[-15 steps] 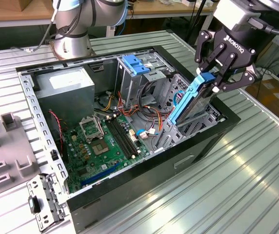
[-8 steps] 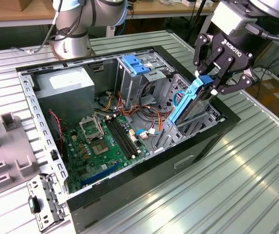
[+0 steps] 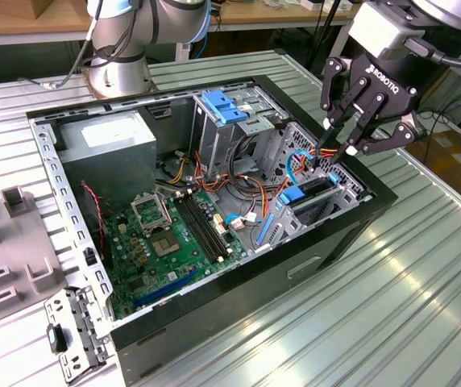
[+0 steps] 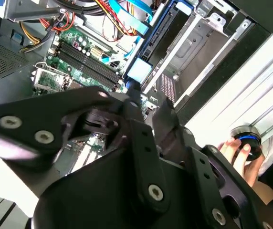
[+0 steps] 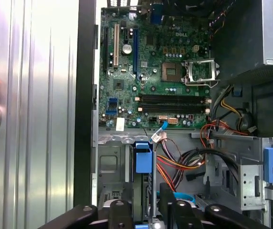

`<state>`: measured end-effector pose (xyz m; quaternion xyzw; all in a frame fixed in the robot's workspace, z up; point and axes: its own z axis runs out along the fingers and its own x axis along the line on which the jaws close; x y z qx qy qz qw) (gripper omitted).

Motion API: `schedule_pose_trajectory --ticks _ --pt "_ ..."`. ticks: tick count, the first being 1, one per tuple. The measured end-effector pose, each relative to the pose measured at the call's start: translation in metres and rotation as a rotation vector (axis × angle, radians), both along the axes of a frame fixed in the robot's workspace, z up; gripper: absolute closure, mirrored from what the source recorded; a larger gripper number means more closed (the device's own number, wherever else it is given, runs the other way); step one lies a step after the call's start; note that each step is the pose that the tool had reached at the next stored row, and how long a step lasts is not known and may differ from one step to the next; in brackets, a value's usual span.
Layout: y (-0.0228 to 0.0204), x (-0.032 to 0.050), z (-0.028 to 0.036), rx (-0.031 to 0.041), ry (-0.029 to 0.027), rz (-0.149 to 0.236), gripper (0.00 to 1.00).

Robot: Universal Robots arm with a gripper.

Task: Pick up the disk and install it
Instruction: 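Insert the disk into the insertion slot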

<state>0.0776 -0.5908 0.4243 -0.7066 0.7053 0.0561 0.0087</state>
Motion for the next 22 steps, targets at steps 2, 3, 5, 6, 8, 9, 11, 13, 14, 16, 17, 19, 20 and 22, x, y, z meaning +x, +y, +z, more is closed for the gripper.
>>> schedule_pose_trajectory --ticks 2,3,5,6,8,9,11,13,14,16,17,19,20,22 --pt "0.0000 0.0000 0.0000 0.0000 0.0000 0.000 0.70" --pt "0.0000 0.0000 -0.0001 0.0000 0.0000 0.000 0.76" --pt "0.0000 0.0000 -0.0001 0.0000 0.0000 0.000 0.89" --pt "0.0000 0.0000 -0.0001 0.0000 0.0000 0.000 0.89" --pt "0.0000 0.0000 -0.0001 0.0000 0.0000 0.000 0.89" --pt "0.0000 0.0000 -0.0002 0.0000 0.0000 0.000 0.89" --pt "0.0000 0.0000 -0.0002 0.0001 0.0000 0.000 0.89" --pt "0.0000 0.0001 -0.0015 0.0003 0.0000 0.000 0.89" --pt "0.0000 0.0006 -0.0025 0.0001 0.0000 0.000 0.89" --pt "0.0000 0.0035 -0.0061 -0.0005 0.0000 0.000 0.89" --pt "0.0000 0.0068 -0.0107 -0.0017 0.0000 0.000 0.89" --pt "0.0000 0.0086 -0.0135 -0.0026 0.0000 0.000 0.89" --pt "0.0000 0.0104 -0.0159 -0.0036 0.0000 0.000 0.89" --pt "0.0000 0.0133 -0.0194 -0.0049 0.0000 0.000 0.89"
